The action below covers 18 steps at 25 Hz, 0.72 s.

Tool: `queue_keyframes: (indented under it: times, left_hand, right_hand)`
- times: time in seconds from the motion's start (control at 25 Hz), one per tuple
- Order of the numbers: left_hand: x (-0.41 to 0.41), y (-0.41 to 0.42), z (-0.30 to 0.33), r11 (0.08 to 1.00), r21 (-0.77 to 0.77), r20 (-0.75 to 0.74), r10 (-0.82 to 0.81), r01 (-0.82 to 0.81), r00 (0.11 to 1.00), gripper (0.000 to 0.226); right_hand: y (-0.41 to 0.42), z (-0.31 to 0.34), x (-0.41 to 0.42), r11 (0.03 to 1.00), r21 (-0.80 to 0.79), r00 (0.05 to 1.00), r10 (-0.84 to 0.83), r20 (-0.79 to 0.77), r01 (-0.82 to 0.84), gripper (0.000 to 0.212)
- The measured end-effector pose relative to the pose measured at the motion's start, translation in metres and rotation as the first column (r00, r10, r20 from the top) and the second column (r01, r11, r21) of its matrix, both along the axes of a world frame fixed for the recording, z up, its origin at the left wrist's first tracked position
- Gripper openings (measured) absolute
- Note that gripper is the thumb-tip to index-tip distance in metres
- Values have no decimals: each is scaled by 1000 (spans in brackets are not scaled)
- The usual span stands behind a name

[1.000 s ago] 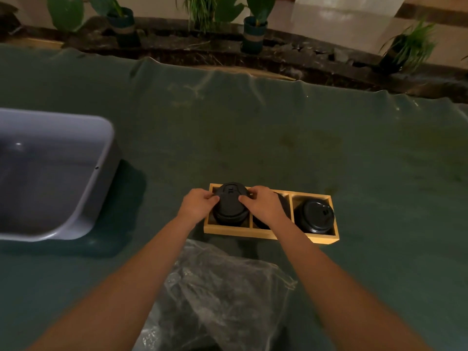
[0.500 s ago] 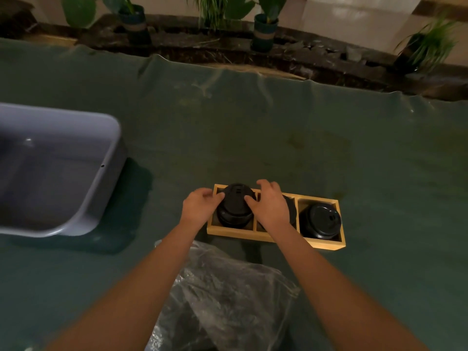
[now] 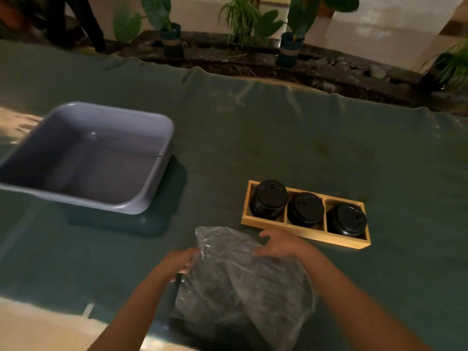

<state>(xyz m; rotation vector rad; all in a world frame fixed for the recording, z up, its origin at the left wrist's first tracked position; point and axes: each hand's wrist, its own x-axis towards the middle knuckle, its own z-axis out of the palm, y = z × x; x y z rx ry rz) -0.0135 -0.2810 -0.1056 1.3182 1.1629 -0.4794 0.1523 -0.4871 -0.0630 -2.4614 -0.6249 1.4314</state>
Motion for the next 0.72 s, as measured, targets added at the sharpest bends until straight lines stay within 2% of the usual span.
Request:
queue_keyframes:
  times: [0.08,0.16,0.24,0.36,0.4,0.48,0.52,0.56,0.64,0.68,0.72]
  left_hand:
    - [-4,-12,2,999,10,37,-35,35,999,20]
    - [-2,-14,11,984,134,146,-136,117,980,24]
    - [8,-9,28,954,261,259,-217,148,941,26]
    - [36,3,73,942,282,451,-299,183,841,23]
    - [48,6,90,944,273,526,-309,187,792,20]
    - [69,15,116,984,147,646,-175,104,743,6]
    - [76,20,124,992,100,660,-123,76,742,12]
    - [78,23,127,991,80,652,-130,102,747,31]
    - [74,17,124,964,89,564,-257,252,785,66]
    - [72,7,119,953,69,543,-283,294,790,68]
    - [73,-7,114,962,42,553,-249,271,795,58]
  right_hand:
    - [-8,-2,-6,993,33,993,-115,-28,116,64]
    - [-18,3,-6,976,100,981,-188,-47,192,54]
    - [-31,13,-2,957,196,977,-213,-22,213,50]
    - [-57,32,3,891,342,953,-296,-62,299,35]
    - [-66,39,3,855,392,940,-318,-124,341,32]
    - [-82,49,4,741,495,891,-391,-233,454,37]
    - [-90,52,5,672,533,856,-442,-268,514,39]
    - [-97,55,5,599,559,815,-485,-317,574,40]
    - [-109,56,3,455,564,719,-528,-452,689,42]
    - [-113,54,1,394,550,670,-538,-512,737,43]
    - [-114,54,-3,348,538,634,-535,-558,768,41]
